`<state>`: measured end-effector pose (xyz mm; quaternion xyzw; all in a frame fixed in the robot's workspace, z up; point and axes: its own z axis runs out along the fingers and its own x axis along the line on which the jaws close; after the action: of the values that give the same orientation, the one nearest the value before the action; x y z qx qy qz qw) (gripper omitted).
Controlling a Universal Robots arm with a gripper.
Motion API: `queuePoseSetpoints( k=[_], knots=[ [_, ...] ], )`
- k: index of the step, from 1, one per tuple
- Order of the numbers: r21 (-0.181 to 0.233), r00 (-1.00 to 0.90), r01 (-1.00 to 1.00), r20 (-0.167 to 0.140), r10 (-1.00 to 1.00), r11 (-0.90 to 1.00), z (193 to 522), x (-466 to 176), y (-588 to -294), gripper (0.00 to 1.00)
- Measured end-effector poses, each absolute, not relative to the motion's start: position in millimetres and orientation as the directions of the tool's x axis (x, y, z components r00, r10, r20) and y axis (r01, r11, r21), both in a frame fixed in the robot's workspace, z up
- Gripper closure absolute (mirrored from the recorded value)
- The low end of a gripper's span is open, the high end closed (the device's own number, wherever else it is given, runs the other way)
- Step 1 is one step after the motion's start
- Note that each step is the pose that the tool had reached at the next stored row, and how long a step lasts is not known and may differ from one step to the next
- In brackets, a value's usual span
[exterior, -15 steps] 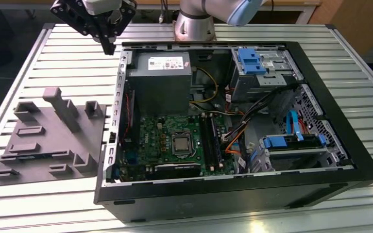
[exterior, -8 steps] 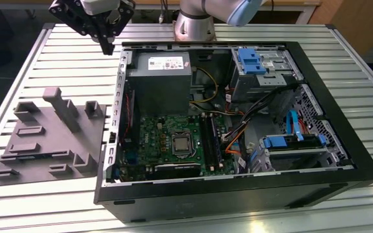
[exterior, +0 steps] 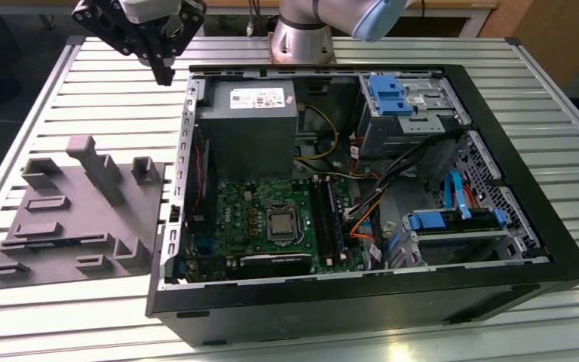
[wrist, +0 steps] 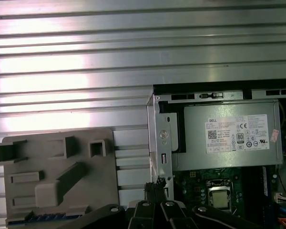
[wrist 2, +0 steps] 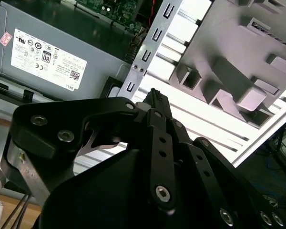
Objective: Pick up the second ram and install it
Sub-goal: 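Reach for the second ram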
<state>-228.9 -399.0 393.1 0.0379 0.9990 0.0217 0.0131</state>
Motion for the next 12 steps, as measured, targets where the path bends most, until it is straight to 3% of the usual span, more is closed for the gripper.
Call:
queuePoseSetpoints(
  k=[12],
  knots=[
    [0.044, -0.997, 0.075, -0.024, 0.076, 0.996, 393.1, -234.8, -398.9, 0.89]
  ],
)
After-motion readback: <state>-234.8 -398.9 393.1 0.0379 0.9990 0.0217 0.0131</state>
